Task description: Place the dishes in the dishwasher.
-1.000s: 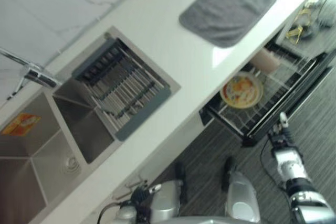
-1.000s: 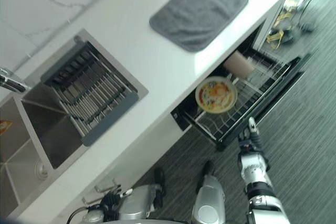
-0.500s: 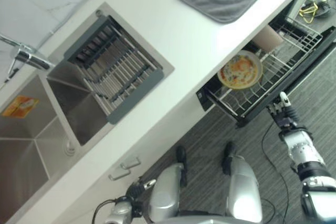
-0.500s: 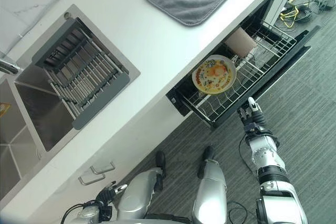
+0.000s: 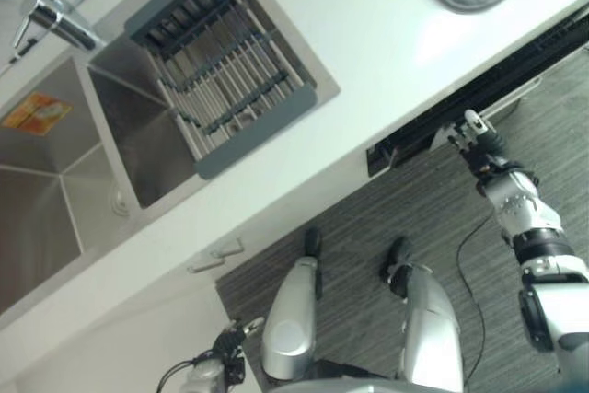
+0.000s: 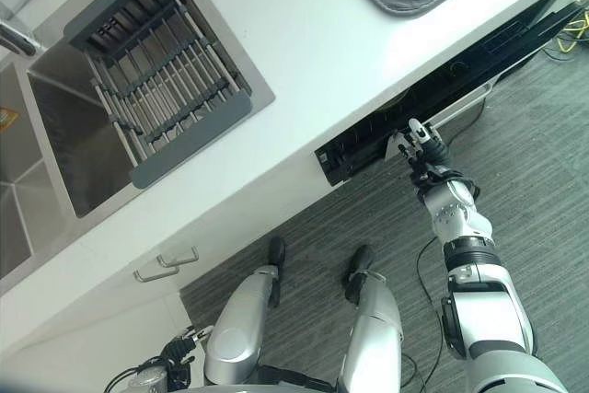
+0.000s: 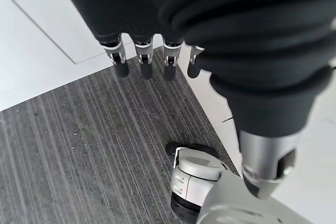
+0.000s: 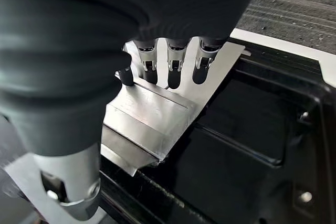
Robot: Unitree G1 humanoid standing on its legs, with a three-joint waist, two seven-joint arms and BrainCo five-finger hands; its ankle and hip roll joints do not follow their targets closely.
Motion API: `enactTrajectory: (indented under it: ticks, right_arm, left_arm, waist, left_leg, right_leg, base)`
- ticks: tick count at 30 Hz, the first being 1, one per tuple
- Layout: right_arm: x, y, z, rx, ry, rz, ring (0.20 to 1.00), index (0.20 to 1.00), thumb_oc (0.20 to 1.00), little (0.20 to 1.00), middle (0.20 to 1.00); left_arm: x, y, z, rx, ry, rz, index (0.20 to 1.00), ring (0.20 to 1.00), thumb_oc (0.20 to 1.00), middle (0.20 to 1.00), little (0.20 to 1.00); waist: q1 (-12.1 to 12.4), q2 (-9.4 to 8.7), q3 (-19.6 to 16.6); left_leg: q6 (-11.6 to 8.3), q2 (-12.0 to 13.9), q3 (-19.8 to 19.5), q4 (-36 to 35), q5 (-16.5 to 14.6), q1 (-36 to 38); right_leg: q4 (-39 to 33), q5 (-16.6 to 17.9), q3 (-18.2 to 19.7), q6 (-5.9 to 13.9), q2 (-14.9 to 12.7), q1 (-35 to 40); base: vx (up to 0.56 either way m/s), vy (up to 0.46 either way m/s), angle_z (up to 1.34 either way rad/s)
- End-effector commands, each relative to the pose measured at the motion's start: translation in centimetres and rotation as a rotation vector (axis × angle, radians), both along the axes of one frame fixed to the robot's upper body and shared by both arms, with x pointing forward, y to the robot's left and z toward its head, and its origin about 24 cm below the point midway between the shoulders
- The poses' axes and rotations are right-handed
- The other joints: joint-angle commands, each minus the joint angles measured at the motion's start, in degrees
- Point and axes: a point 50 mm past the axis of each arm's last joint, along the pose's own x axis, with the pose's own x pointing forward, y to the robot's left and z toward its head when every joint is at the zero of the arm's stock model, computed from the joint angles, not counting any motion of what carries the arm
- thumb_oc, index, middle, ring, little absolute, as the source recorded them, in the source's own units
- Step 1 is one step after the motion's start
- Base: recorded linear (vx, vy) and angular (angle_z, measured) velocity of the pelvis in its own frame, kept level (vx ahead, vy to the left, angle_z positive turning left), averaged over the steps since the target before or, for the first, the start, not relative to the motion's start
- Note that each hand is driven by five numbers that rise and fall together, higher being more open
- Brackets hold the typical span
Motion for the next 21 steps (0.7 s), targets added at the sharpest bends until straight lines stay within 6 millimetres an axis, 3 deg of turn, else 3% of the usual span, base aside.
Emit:
enactTrajectory:
  ticks: [1, 7, 9, 13, 15, 19, 21]
  right_arm:
    - [2.3, 4.6, 8.6, -0.119, -0.294, 0.196, 1.000, 1.000, 1.000, 1.000, 1.000]
    - [3.0, 5.9, 11.9, -0.251, -0.353, 0.222, 1.000, 1.000, 1.000, 1.000, 1.000]
    - [3.1, 6.2, 14.1, -0.389, -0.405, 0.207, 1.000, 1.000, 1.000, 1.000, 1.000]
    - [3.2, 5.6, 16.0, -0.441, -0.422, 0.181, 1.000, 1.000, 1.000, 1.000, 1.000]
    - [3.1, 4.3, 16.9, -0.443, -0.423, 0.135, 1.000, 1.000, 1.000, 1.000, 1.000]
    - [3.1, 3.2, 16.7, -0.400, -0.402, 0.094, 1.000, 1.000, 1.000, 1.000, 1.000]
    - [3.5, 2.7, 14.3, -0.275, -0.311, 0.102, 1.000, 1.000, 1.000, 1.000, 1.000]
  left_arm:
    - [-1.2, 3.3, 0.5, 0.065, 0.012, 0.020, 1.000, 1.000, 1.000, 1.000, 1.000]
    - [-0.6, 3.8, 0.9, 0.061, 0.001, 0.030, 1.000, 1.000, 1.000, 1.000, 1.000]
    - [-0.5, 4.4, 1.1, 0.063, 0.001, 0.037, 1.000, 1.000, 1.000, 1.000, 1.000]
    - [-0.5, 5.3, 1.3, 0.058, 0.008, 0.043, 1.000, 1.000, 1.000, 1.000, 1.000]
    - [-0.7, 5.9, 1.5, 0.063, 0.014, 0.033, 1.000, 1.000, 1.000, 1.000, 1.000]
    - [-1.0, 6.2, 1.5, 0.049, 0.033, 0.028, 1.000, 1.000, 1.000, 1.000, 1.000]
    - [-0.7, 6.0, 1.5, 0.019, 0.021, -0.006, 1.000, 1.000, 1.000, 1.000, 1.000]
  waist:
    - [2.48, -1.47, -1.81]
    - [4.45, -1.41, -1.31]
    - [5.35, -1.92, -1.29]
    - [6.63, -2.17, -1.25]
    - [7.36, -2.42, -1.34]
    - [7.74, -2.82, -1.23]
    - [7.27, -2.93, -1.30]
  left_leg:
    - [0.39, -0.95, -3.65, 2.52, -0.58, -2.28]
    - [0.40, -0.98, -4.71, 2.00, 0.21, -3.51]
    - [0.06, -1.10, -5.29, 1.78, -0.87, -3.38]
    - [-0.06, -1.10, -6.02, 1.37, -0.55, -3.83]
    - [-0.15, -1.10, -6.51, 0.98, -0.27, -4.11]
    - [-0.09, -1.25, -6.70, 1.26, -0.36, -4.32]
    - [-0.01, -1.47, -6.46, 1.55, -0.75, -3.95]
  right_leg:
    - [-1.15, -4.75, 1.41, 4.92, -0.67, 7.39]
    - [-1.01, -4.71, 0.06, 4.84, -0.75, 6.91]
    - [-0.80, -6.24, -0.07, 5.25, -0.63, 7.39]
    - [-0.89, -6.48, -1.00, 5.10, -0.48, 7.62]
    - [-1.12, -6.47, -1.76, 5.08, -0.42, 7.90]
    - [-1.51, -6.12, -2.35, 5.30, -0.52, 8.36]
    - [-1.96, -5.91, -2.02, 5.51, -0.50, 8.83]
  base:
    - [-0.01, 0.017, 0.12]
    - [0.01, 0.004, 0.02]
    - [0.08, -0.040, 0.03]
    - [0.01, -0.019, 0.13]
    - [0.02, -0.030, 0.15]
    - [0.01, -0.025, 0.09]
    - [0.00, 0.006, 0.02]
